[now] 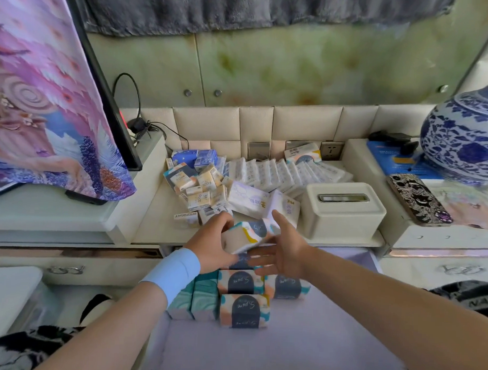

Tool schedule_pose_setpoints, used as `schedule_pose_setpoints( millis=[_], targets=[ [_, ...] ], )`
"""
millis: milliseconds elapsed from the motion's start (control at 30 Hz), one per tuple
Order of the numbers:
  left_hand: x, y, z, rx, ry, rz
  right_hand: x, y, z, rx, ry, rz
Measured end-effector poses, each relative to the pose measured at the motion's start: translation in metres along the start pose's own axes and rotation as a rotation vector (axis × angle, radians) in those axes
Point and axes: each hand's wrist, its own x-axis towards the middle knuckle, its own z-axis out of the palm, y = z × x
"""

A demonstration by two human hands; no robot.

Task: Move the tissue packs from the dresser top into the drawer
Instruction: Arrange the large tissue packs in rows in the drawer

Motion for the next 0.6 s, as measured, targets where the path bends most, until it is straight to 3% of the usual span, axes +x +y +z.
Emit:
schedule_pose_setpoints(
  millis=[167, 300, 500, 600],
  targets=[
    [0.003, 0.020, 0.024, -0.042, -0.227, 0.035, -0.013, -0.002, -0.021, -0.157, 0.008, 0.018],
    [0.003, 0.022, 0.041, 0.004, -0.429, -0.040, -0.013, 0.014, -0.037, -0.645, 0.213, -0.102],
    [-0.004, 0.019, 0.061, 0.525, -0.562, -0.021, -0.024, 0.021, -0.056, -1.150, 0.143, -0.279],
    [-0.007, 0.014, 0.073, 0.659, -0.564, 0.047, -0.026, 0.025, -0.068, -1.347, 0.129, -0.321]
  ],
)
